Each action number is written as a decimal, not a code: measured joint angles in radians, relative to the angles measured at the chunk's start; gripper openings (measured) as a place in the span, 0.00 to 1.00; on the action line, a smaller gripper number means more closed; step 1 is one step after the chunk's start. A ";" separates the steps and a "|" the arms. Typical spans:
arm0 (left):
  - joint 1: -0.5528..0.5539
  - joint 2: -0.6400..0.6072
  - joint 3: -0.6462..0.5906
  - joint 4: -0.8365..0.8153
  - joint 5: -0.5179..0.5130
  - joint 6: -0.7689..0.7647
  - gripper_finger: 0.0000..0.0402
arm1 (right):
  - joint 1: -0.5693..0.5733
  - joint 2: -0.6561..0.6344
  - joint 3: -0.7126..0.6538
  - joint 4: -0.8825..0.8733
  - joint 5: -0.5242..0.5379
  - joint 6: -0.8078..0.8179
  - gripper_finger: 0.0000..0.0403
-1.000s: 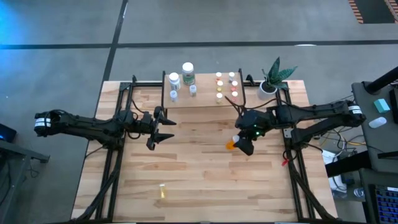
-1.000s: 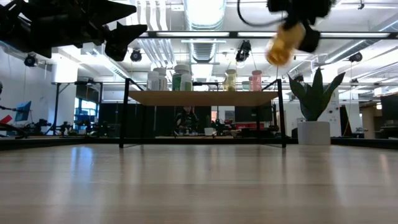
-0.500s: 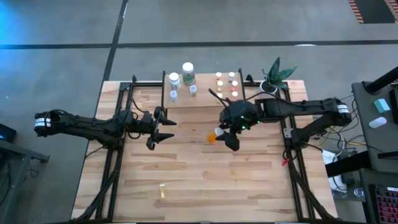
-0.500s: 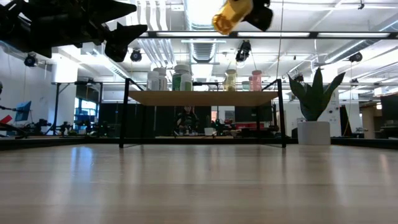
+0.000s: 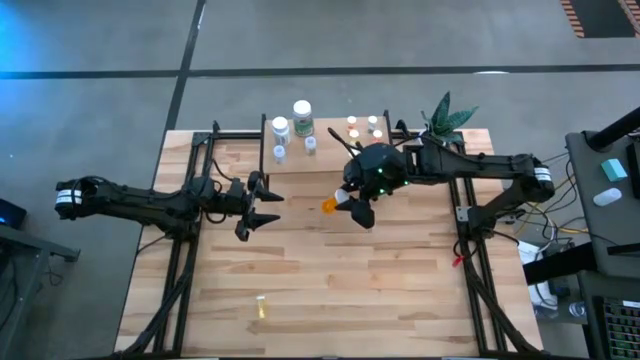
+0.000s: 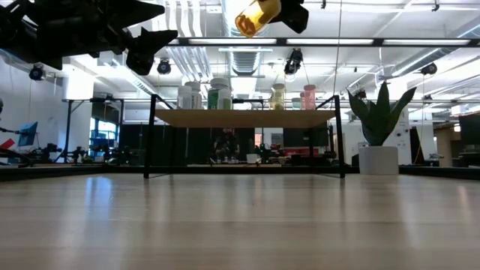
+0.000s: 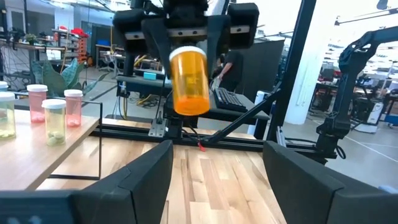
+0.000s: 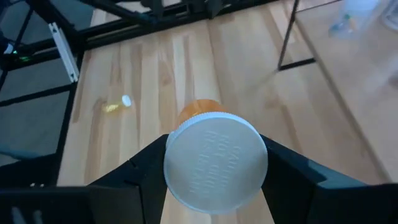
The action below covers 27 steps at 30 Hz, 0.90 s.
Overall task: Pick and place medicine bottles onto shelf by color
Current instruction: Put the big orange pill bottle on the shelf
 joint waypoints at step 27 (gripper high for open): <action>0.000 0.005 0.000 0.009 -0.003 0.032 0.58 | -0.198 0.001 0.014 0.027 0.014 -0.111 0.50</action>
